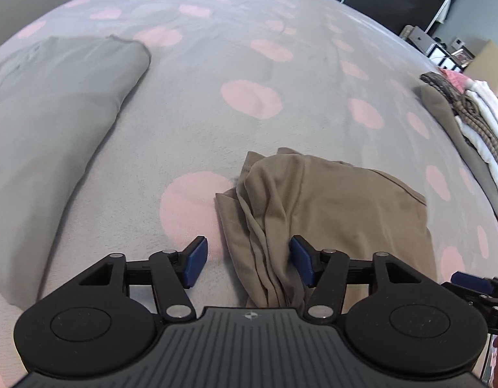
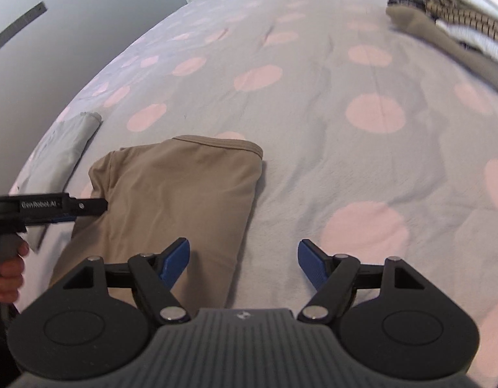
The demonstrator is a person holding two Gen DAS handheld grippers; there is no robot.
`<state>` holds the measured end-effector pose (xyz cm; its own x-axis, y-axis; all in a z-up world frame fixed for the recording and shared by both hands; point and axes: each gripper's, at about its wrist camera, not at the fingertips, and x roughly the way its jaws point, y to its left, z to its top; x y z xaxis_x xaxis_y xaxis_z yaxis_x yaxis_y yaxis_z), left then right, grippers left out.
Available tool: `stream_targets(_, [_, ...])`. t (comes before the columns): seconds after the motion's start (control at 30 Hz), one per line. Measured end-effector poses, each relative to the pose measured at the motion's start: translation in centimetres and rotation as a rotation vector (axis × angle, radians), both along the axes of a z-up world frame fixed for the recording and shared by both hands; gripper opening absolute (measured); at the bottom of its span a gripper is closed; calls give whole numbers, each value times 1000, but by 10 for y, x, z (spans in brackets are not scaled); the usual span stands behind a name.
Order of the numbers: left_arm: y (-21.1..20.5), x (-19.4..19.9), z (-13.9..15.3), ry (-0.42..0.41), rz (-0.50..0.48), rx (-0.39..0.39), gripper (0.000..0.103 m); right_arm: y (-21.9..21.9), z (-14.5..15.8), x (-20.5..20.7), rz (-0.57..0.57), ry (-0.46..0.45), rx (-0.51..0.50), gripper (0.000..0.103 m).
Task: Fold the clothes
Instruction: 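Grasp the folded shirt's edge with the left gripper, then grasp the shirt with the right gripper while the left gripper holds it, then lift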
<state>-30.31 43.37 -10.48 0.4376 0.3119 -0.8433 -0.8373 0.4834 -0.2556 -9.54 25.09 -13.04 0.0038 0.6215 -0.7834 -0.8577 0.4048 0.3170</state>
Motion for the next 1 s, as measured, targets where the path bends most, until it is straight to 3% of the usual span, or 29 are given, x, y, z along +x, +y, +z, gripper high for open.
stream_targets(0.2, [1,12,-8,7,-17,27,64,9,-19,13,-71,135,9,76])
stream_targets(0.33, [-2,22,-10,-4,-59,41,57,17,-19,10,-80,117,20,70])
stream_targets(0.5, [-5,29,-8,-27,-78,51,35,29,-19,3,-62,106,28,38])
stream_targets(0.57, [-5,28,-7,-45,-78,46,20,31,-18,1,-59,106,27,26])
stream_targets(0.67, [-8,28,-4,-52,-87,57,14,31,-16,1,-57,116,40,15])
stream_targets(1.0, [-28,4,36,-120,-79,178,12,14,34,-29,2,-1,189,13])
